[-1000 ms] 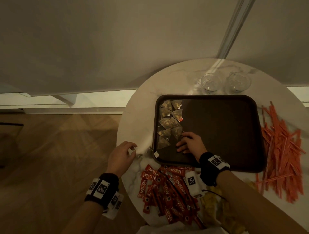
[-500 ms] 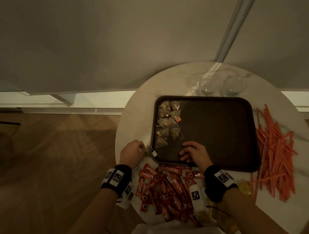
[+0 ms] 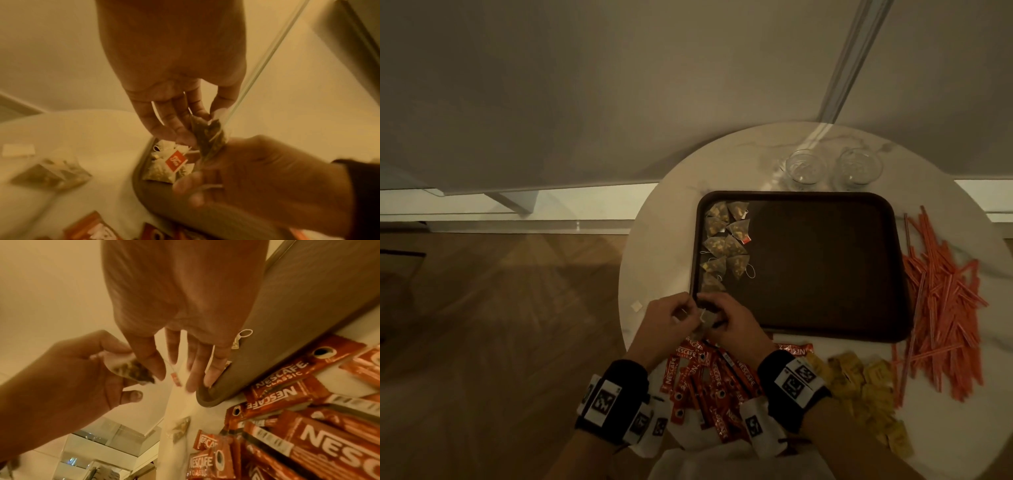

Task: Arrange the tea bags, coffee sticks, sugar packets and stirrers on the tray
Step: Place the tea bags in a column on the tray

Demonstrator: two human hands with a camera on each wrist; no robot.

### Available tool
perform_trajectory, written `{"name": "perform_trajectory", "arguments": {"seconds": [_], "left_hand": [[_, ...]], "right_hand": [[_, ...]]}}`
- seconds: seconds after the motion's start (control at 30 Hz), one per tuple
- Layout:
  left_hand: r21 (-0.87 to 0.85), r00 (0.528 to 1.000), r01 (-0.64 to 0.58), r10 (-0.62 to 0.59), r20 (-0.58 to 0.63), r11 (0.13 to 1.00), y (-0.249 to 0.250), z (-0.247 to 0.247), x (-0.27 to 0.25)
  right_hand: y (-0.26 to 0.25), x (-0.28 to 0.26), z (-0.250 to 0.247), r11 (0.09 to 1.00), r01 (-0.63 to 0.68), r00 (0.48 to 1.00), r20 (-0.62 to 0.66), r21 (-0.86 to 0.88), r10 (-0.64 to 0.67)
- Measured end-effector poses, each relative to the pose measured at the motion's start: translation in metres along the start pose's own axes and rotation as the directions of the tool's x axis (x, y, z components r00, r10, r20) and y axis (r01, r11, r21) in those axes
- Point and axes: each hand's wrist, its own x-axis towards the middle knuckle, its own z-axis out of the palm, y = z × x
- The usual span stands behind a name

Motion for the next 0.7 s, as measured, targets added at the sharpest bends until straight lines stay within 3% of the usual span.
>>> {"name": "perform_trajectory", "arguments": {"seconds": [0.23,0.4,0.47,0.57,0.7], "left_hand": [[-0.298,0.991,0.125,-0.104,0.085,0.946,0.006,0.014,-0.012],[-0.512,0.929,0.368,-0.294,0.223,0.776,0.008,0.013,-0.020],[-0.527,0.891,0.450,-0.320,0.323,0.721,0.003,0.013,-0.023],[-0.426,0.838,0.514,-0.331,0.433,0.744,-0.001,0.017,-0.028],[-0.380,0.804,0.566,-0.386,0.454,0.732,0.005,0.033,-0.030]], "right_hand": [[0.011,-0.024,-0.008,0.968,-0.147,0.984,0.129,0.204,0.123],[0.026,-0.038,-0.017,0.925,-0.245,0.965,-0.019,0.290,0.262],[0.032,-0.041,-0.024,0.903,-0.259,0.952,-0.070,0.343,0.299],[0.035,-0.043,-0.032,0.862,-0.264,0.934,-0.109,0.433,0.341],[0.033,-0.044,-0.035,0.868,-0.258,0.942,-0.088,0.423,0.323]]}}
